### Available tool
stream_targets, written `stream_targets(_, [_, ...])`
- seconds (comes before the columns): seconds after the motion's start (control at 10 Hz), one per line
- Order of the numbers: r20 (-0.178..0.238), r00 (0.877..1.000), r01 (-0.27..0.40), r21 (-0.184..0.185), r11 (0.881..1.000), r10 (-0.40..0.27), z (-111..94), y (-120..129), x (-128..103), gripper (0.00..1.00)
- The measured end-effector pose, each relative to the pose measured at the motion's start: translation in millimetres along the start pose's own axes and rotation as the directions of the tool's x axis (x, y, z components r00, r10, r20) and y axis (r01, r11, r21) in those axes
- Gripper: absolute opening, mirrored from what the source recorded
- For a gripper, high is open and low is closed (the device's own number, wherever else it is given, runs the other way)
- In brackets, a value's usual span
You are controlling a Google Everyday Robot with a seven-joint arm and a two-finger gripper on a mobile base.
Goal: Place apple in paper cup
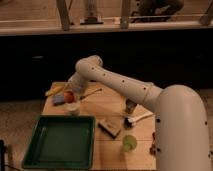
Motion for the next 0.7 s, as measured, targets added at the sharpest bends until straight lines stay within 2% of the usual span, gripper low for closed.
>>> stream_targets(0.7, [0.011, 1.000, 0.007, -0.011, 1.000, -0.007, 4.1, 1.3, -3.1, 0.80])
